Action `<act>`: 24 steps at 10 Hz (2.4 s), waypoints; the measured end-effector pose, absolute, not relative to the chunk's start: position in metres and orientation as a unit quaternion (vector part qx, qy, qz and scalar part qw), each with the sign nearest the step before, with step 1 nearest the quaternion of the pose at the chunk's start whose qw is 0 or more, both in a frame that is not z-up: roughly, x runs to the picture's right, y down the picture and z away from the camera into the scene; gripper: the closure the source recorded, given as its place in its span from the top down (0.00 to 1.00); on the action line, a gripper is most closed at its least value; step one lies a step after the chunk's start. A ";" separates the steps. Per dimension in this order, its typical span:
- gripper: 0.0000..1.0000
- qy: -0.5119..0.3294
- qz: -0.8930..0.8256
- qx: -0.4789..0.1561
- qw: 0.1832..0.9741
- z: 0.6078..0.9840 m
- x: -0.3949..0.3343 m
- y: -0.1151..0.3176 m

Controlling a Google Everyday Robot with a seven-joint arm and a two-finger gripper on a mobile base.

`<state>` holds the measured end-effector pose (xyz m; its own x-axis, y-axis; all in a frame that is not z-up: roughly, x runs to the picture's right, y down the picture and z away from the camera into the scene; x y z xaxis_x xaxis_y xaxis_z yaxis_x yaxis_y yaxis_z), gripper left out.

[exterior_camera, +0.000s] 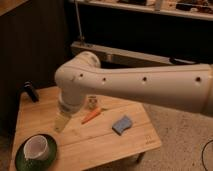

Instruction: Move the arm in a circular motion

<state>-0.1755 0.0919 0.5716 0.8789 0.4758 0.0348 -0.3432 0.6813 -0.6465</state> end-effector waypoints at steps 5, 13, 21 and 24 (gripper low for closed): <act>0.80 -0.118 0.145 -0.341 0.921 0.615 -0.283 0.032; 0.80 -0.072 0.221 -0.336 0.913 0.709 -0.225 -0.063; 0.80 -0.027 0.349 -0.324 0.879 0.662 -0.062 0.050; 0.80 -0.012 0.356 -0.320 0.878 0.610 -0.048 0.121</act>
<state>-0.0483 0.1210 0.6100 0.7455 0.6337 -0.2064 -0.6179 0.5410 -0.5706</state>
